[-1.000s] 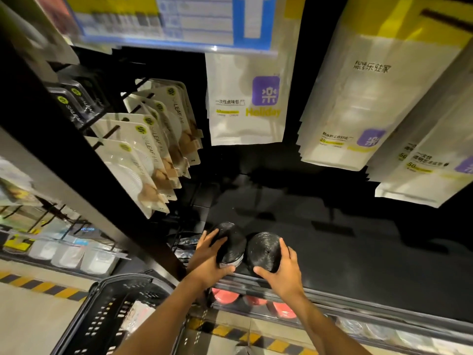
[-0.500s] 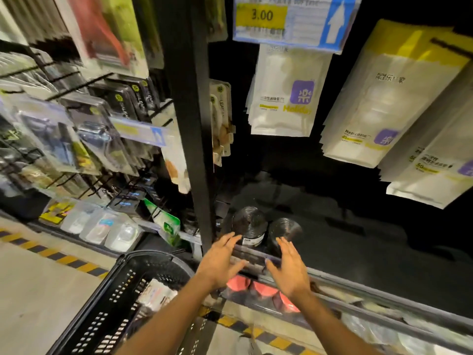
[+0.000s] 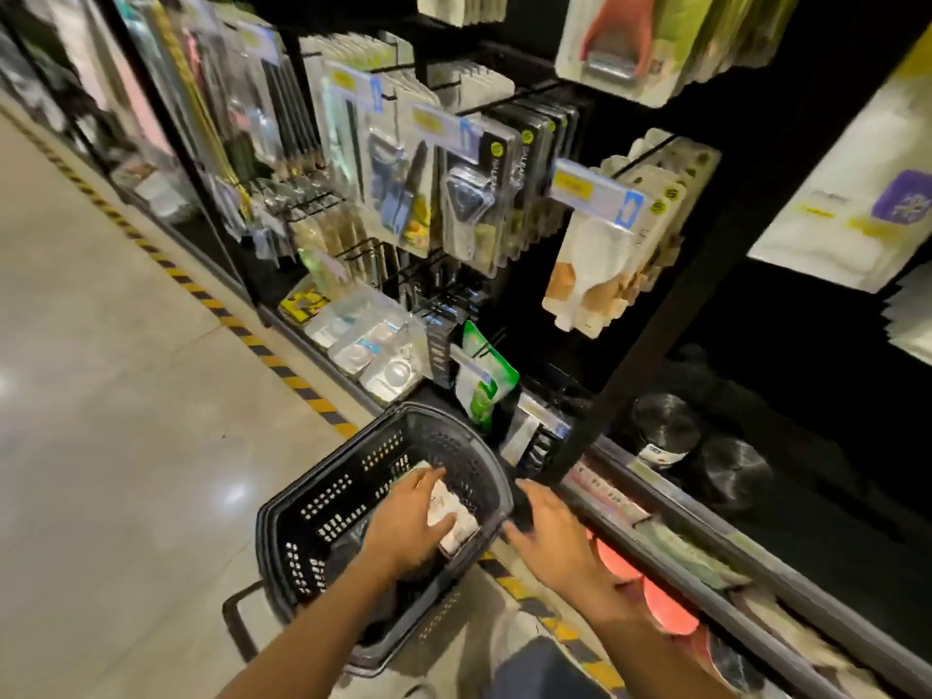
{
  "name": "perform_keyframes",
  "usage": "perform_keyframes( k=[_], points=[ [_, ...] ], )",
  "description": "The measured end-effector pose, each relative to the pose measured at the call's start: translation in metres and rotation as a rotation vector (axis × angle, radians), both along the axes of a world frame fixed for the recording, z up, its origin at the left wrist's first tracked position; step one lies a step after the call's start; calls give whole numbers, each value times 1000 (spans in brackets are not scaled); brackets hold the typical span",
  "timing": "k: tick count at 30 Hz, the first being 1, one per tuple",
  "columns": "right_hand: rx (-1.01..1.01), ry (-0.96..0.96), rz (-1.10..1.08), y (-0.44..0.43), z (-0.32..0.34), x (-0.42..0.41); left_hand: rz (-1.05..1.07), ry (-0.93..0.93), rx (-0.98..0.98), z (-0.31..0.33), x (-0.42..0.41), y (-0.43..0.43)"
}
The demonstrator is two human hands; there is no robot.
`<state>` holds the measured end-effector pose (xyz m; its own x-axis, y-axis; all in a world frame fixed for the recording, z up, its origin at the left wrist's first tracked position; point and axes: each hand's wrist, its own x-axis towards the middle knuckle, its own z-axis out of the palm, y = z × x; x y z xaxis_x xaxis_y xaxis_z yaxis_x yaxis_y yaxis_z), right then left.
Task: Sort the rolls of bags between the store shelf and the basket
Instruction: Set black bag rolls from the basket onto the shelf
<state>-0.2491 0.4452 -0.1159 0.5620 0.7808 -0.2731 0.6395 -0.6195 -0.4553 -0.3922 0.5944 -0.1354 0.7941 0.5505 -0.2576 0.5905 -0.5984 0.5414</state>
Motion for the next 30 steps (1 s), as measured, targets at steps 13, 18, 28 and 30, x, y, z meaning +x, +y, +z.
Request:
perform_keyframes(
  k=[13,18,28,30],
  points=[
    [-157,107,564,145,-49,-42,607,127,-126,-39,-108,36],
    [-176,152,687,176,-87,-34,848,155,-198,-62,-102,41],
    [-351,201,789,216,-238,-11,1156,206,-354,-210,-88,38],
    [-374,208,779,218,-283,-13,1158,217,-393,-255,-88,37]
  ],
)
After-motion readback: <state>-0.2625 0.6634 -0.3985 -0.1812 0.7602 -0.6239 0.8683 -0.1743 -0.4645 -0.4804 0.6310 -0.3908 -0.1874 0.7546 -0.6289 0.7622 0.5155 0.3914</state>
